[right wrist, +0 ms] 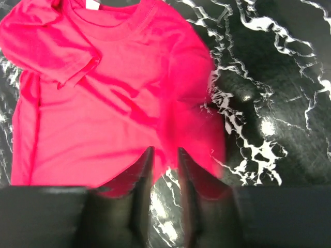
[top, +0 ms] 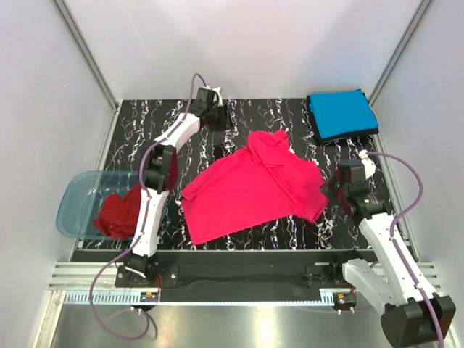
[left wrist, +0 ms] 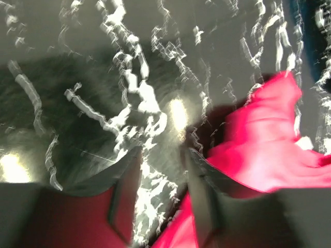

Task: Fold and stack the t-shirts
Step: Flatten the tshirt out

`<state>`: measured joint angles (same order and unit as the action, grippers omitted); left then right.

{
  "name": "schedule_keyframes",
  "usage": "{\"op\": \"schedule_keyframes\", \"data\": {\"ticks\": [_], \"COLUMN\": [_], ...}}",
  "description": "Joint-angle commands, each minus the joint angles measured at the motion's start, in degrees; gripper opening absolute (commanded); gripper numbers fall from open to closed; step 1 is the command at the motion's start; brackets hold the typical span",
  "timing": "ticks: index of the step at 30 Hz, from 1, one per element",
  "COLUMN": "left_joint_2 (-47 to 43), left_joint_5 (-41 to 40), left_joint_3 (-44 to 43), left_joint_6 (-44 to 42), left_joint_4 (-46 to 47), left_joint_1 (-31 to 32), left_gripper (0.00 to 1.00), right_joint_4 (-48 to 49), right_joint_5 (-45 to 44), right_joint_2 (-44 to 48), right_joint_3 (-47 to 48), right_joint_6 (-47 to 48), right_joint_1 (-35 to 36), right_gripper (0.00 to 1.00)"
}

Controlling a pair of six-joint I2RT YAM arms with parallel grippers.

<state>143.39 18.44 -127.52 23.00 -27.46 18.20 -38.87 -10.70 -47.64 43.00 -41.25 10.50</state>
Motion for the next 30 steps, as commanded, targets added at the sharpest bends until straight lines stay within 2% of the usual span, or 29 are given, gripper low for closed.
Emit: {"op": "schedule_keyframes", "data": {"ticks": [1, 4, 5, 6, 8, 9, 13, 15, 18, 22, 27, 30], "left_joint_2": [-18.73, -31.91, -34.64, -39.98, -44.58, -46.95, -60.38, -63.31, -63.51, -56.92, -45.77, -40.59], "left_joint_5": [-6.82, -10.78, -10.96, -11.14, -10.35, -10.00, -12.97, -15.26, -16.41, -20.61, -26.87, -27.58], "left_joint_3": [9.53, 26.85, 31.07, 39.03, 46.98, 53.98, 68.96, 75.10, 79.26, 76.12, 67.87, 64.34], "left_joint_6": [-1.91, -2.79, -2.70, -2.27, 0.28, 1.07, 5.99, 7.57, 10.13, 9.52, 8.63, 9.43], "left_joint_4": [-0.31, 0.13, -0.04, -0.22, -0.22, -0.22, -0.13, 0.04, 1.00, -0.39, -5.67, -6.02], "left_joint_1": [0.43, 3.24, 5.08, 5.88, 8.16, 9.04, 15.19, 18.35, 18.54, 18.37, 15.56, 12.84], "left_gripper": [0.51, 0.54, 0.55, 0.55, 0.55, 0.54, 0.54, 0.54, 0.54, 0.54, 0.55, 0.56], "right_joint_4": [1.26, 0.38, -0.15, -0.59, -1.29, -1.64, -3.75, -2.27, 8.00, 15.75, 17.43, 17.25], "right_joint_5": [-6.52, -7.14, -7.49, -7.84, -7.41, -7.06, -8.37, -8.38, -0.84, 7.95, 9.82, 6.32], "right_joint_2": [-2.19, -4.47, -5.00, -5.71, -7.55, -8.17, -10.19, -10.98, -13.62, -19.14, -20.83, -19.60], "right_joint_3": [0.76, 2.17, 2.61, 2.61, 2.79, 2.79, 2.52, 3.05, 3.05, 3.58, 4.02, 2.53], "right_joint_6": [-1.46, -3.91, -5.31, -5.94, -6.38, -6.56, -10.16, -10.25, -5.07, -3.31, -2.34, -3.13], "right_joint_1": [-0.04, -0.04, -0.04, -0.04, -0.04, -0.04, -0.22, -0.31, -0.22, -0.31, -0.22, -0.31], "right_gripper": [0.38, 0.47, 0.48, 0.48, 0.49, 0.50, 0.50, 0.50, 0.49, 0.45, 0.44, 0.44]}}
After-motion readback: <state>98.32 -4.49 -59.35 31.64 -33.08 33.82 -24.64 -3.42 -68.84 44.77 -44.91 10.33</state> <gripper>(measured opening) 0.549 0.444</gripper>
